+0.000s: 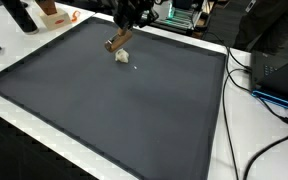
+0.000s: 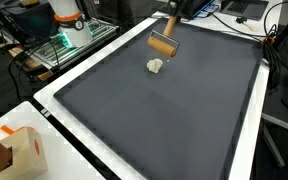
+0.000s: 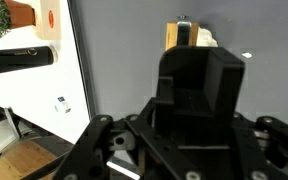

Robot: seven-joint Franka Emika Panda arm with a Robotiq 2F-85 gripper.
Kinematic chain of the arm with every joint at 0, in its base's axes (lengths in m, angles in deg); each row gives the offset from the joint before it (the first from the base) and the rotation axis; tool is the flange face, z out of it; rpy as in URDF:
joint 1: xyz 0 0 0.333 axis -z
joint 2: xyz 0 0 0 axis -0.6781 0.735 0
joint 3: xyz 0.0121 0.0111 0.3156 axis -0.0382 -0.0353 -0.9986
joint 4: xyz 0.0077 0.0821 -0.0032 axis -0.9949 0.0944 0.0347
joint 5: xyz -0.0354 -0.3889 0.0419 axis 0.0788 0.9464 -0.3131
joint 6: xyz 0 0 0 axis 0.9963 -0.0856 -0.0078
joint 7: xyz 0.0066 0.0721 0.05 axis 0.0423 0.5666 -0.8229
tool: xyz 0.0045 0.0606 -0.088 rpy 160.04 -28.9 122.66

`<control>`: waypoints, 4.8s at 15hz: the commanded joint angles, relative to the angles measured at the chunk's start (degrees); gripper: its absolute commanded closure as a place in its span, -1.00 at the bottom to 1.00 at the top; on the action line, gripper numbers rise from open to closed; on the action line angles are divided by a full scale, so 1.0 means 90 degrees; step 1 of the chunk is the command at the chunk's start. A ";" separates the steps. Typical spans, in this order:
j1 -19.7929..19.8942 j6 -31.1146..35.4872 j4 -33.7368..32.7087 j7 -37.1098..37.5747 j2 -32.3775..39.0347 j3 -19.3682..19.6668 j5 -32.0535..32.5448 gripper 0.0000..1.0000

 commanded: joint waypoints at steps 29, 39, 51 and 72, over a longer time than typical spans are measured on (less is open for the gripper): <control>-0.0814 -0.0506 0.0015 0.0735 0.0781 -0.0162 0.1311 0.52; -0.0810 -0.1052 0.0067 0.0891 0.0661 -0.0178 0.1377 0.52; -0.0673 -0.1492 0.0032 0.1144 0.0502 -0.0188 0.1407 0.52; 0.0406 0.0266 0.0444 -0.0827 -0.1169 -0.0194 -0.0196 0.52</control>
